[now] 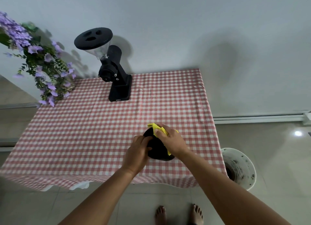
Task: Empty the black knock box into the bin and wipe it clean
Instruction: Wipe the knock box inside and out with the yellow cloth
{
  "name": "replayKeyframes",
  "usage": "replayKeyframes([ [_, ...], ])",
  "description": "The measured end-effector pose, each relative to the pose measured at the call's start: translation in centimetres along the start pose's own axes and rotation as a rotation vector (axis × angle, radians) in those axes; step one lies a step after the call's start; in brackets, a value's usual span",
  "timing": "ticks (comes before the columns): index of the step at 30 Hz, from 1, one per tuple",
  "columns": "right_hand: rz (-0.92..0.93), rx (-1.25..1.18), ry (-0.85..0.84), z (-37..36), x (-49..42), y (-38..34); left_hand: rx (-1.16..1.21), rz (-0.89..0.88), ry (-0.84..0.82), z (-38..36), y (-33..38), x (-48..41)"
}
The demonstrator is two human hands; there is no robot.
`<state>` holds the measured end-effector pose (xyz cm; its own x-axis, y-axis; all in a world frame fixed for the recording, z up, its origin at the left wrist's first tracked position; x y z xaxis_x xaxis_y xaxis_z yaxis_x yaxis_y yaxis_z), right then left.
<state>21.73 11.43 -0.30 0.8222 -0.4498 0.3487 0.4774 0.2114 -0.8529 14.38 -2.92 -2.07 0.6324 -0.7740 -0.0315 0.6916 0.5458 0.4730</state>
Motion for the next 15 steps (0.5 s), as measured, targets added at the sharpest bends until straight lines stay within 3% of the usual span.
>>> replayKeyframes([
  [5,-0.210,-0.095,0.094,0.9,-1.1,0.8,-0.068,-0.015,0.052,-0.5,1.2,-0.1],
  [15,0.057,-0.060,-0.046,1.2,-0.2,2.2,-0.001,0.116,0.119,-0.3,1.3,0.3],
])
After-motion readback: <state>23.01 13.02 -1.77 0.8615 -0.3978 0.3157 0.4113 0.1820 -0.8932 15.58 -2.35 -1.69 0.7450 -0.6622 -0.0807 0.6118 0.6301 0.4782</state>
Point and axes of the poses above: each hand's wrist, its own x-axis away from the middle knuckle, its own z-axis out of the back of the hand, y = z × x, the point moved 4 cm from there along -x, towards the middle knuckle, and after that the axes turned 3 degrees about x, right-handed, at the moved point
